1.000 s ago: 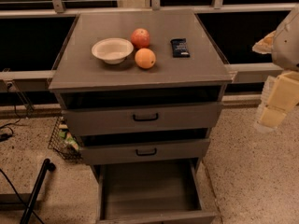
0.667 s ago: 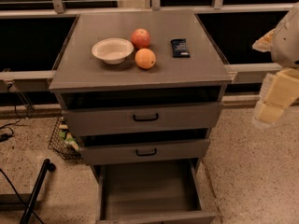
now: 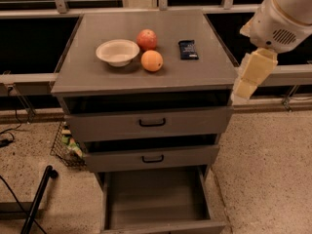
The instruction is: Place apple into bottom drawer
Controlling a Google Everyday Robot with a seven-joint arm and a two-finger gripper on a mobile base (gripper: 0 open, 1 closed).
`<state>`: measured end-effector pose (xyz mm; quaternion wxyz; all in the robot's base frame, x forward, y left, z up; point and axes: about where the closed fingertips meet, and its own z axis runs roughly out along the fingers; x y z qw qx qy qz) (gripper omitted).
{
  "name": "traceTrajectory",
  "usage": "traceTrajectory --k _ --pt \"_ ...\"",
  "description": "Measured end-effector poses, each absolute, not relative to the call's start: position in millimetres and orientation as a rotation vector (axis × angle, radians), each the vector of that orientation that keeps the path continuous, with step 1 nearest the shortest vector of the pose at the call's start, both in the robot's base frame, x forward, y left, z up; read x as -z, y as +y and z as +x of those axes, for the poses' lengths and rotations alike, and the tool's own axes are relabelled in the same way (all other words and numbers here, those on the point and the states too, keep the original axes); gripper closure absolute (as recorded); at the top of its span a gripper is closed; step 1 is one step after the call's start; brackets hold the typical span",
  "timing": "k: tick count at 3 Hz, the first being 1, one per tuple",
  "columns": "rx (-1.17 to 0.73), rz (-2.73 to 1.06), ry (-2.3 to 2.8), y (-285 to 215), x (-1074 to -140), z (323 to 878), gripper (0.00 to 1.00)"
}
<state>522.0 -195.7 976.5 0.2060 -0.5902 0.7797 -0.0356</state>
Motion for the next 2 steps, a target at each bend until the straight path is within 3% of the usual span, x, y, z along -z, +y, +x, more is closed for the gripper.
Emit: traceTrajectory --k 2 --pt "0.058 -1.45 2.088 -178.9 -985.9 661.1 0.0"
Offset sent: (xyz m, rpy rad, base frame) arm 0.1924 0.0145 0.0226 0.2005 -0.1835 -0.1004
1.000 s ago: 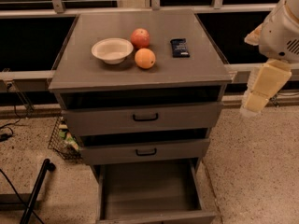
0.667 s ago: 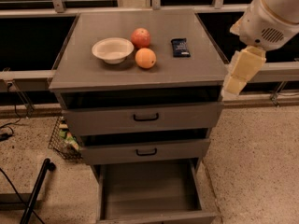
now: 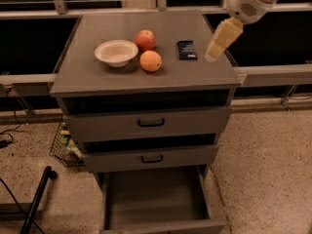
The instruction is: Place apple into bottom drawer
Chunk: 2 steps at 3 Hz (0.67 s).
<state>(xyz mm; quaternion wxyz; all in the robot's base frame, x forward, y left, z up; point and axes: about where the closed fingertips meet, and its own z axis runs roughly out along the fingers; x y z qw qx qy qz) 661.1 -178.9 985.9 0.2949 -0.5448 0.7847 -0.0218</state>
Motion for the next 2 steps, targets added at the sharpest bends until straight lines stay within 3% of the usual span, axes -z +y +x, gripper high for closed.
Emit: traceTrajectory --k 1,2 --pt "0.028 -1.343 2.048 -172.2 -994.5 710.9 0.0" --pt "0.028 -1.343 2.048 -172.2 -994.5 711.0 0.0"
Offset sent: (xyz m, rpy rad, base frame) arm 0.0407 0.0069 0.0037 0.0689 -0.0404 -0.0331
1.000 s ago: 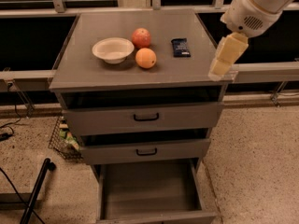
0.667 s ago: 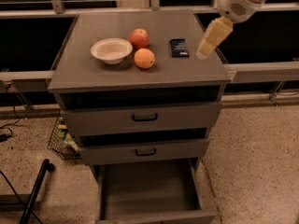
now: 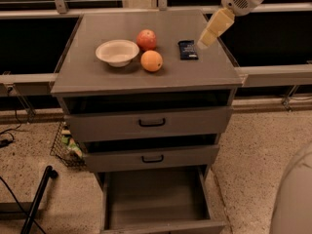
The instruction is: Place apple into bottom drawer
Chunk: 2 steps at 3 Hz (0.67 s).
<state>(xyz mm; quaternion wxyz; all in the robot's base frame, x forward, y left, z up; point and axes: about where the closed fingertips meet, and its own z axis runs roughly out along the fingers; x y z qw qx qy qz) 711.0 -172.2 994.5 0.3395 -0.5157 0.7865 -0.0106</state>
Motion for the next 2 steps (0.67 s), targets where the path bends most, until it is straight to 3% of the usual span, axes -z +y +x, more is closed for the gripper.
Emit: traceTrajectory --k 2 --pt "-0.018 -1.288 2.016 -166.3 -978.8 744.3 0.0"
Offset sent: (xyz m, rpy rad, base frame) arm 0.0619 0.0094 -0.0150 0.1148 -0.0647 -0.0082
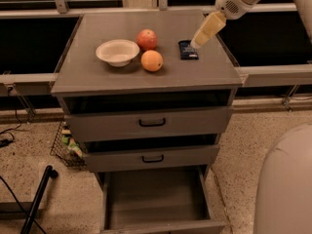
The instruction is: Place apple into bottom drawer
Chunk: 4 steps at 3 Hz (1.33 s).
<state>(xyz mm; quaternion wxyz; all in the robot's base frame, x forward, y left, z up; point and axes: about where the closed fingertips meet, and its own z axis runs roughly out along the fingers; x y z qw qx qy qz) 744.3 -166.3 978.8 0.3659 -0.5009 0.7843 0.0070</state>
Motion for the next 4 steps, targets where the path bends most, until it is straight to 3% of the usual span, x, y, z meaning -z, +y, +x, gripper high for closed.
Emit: traceTrajectory --k 4 --pt "-0.159 -1.243 1.879 -96.4 -954.1 817.9 0.0"
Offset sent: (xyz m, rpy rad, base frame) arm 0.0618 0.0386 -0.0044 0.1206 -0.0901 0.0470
